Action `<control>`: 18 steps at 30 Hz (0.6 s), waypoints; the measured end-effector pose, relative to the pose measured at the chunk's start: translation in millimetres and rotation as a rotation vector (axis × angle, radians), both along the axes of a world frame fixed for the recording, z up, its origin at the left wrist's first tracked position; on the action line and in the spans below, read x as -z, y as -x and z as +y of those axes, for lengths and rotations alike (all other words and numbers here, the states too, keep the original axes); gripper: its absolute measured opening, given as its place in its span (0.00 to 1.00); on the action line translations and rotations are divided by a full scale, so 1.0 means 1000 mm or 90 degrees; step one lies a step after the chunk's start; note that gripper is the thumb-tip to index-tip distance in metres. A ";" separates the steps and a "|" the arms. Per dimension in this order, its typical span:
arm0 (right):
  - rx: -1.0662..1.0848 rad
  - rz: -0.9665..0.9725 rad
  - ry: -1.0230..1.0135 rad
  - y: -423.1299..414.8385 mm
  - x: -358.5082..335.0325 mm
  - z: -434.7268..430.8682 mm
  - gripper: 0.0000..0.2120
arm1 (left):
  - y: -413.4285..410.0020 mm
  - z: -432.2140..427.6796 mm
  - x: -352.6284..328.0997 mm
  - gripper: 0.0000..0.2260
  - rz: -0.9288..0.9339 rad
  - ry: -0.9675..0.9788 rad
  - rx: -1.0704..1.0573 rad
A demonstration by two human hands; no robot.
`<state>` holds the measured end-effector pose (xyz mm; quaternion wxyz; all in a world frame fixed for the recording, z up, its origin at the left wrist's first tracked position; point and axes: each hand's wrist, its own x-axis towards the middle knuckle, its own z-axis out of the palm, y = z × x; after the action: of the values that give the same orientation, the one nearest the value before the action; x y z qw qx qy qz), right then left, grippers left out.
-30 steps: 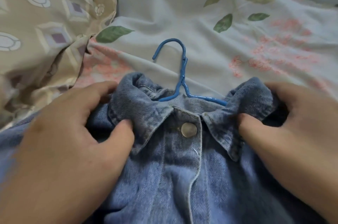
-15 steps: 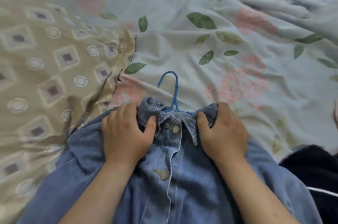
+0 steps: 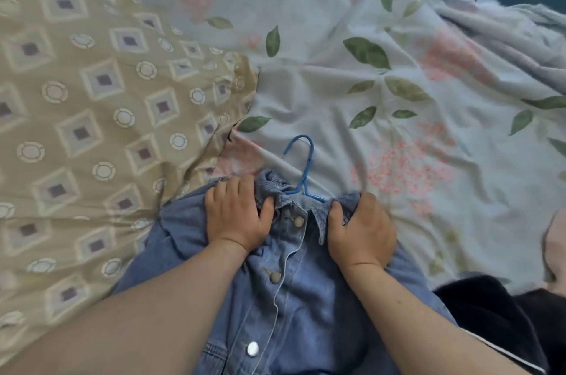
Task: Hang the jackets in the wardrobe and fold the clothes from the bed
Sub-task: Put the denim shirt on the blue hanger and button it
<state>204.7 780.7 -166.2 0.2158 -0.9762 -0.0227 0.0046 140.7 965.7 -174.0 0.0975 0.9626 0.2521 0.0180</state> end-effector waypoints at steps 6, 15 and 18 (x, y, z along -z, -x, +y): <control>-0.002 0.009 0.016 0.000 0.004 0.000 0.24 | -0.002 -0.001 0.001 0.21 0.007 -0.022 0.002; 0.015 0.008 0.048 0.000 0.005 0.001 0.26 | -0.002 0.002 0.004 0.21 0.020 -0.006 0.017; 0.023 0.009 0.057 0.001 0.005 0.002 0.26 | 0.000 0.003 0.007 0.21 0.008 -0.003 0.025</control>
<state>204.0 782.3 -170.7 0.1717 -0.9851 -0.0036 0.0085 141.0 969.0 -181.1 0.0941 0.9678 0.2333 0.0102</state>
